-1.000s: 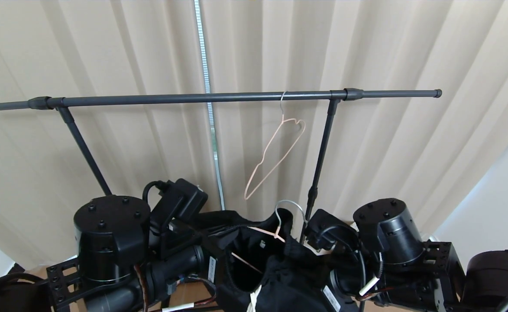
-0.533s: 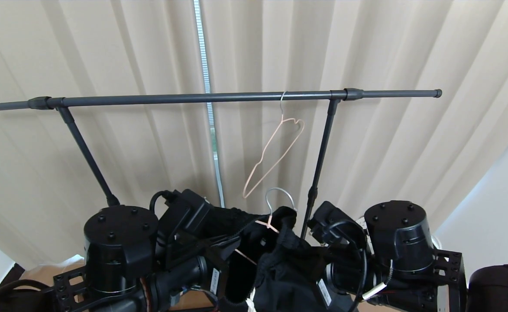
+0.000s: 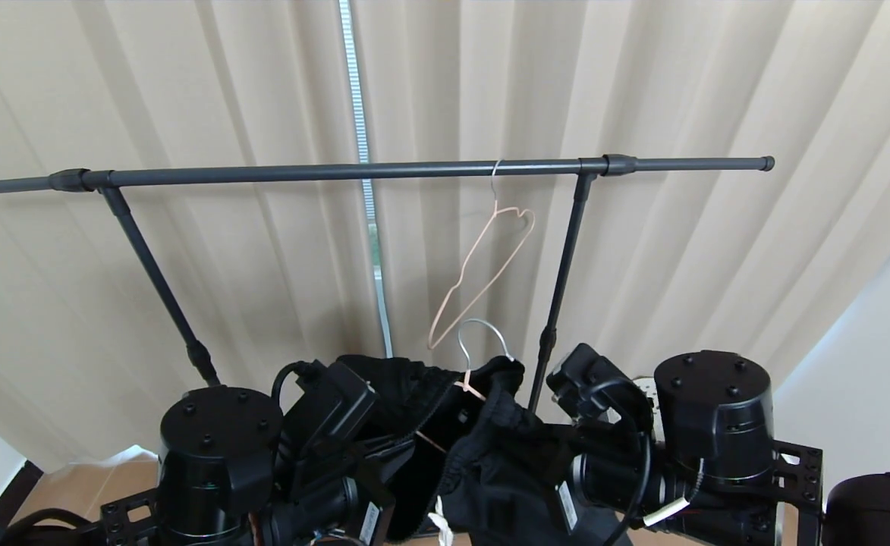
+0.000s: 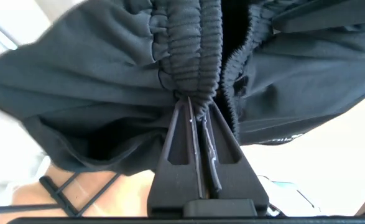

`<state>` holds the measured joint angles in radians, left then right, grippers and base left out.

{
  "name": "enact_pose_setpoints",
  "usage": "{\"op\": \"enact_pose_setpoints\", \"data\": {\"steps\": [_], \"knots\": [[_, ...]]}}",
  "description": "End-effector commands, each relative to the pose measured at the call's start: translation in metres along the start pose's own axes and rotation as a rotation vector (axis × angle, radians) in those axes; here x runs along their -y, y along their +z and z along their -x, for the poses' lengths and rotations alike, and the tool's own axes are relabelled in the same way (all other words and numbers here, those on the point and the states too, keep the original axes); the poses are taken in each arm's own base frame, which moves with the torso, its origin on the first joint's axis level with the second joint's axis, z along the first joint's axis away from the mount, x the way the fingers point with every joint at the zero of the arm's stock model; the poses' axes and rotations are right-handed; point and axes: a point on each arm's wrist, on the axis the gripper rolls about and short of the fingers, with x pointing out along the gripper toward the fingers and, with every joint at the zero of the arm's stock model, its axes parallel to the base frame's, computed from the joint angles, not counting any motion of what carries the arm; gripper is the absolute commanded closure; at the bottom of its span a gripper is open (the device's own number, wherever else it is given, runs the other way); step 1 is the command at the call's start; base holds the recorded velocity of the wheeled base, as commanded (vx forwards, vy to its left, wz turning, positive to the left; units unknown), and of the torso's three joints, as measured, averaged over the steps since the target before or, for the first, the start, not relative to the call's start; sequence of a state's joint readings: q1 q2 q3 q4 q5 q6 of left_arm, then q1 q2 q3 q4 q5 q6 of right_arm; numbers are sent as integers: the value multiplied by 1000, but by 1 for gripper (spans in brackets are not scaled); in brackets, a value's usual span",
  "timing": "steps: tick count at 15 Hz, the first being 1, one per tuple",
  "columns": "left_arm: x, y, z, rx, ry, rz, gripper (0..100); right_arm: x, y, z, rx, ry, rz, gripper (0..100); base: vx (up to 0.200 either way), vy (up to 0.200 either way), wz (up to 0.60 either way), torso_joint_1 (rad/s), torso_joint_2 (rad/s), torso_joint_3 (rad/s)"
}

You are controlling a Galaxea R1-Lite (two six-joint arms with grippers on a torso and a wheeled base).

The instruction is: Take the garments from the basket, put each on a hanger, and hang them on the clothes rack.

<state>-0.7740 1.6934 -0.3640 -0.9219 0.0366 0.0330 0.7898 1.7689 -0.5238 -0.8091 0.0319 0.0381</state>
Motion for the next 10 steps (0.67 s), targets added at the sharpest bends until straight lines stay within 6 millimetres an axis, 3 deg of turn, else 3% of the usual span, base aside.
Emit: {"op": "enact_pose_setpoints", "data": {"steps": [1,7,8,10], "knots": [[0,-3,-1,-8,-1,-1,100,-4,-3,2,6,16,6,100,0,0,0,0,0,0],[6,-6,-7,-26,-18,-9,100,-17,-3,7,100,66,28,100,0,0,0,0,0,0],[6,-5,-7,-24,-18,-9,0,-19,-4,8,101,70,30,100,0,0,0,0,0,0],[6,-4,-9,-20,-18,-7,0,-24,-6,9,99,88,40,100,0,0,0,0,0,0]]}}
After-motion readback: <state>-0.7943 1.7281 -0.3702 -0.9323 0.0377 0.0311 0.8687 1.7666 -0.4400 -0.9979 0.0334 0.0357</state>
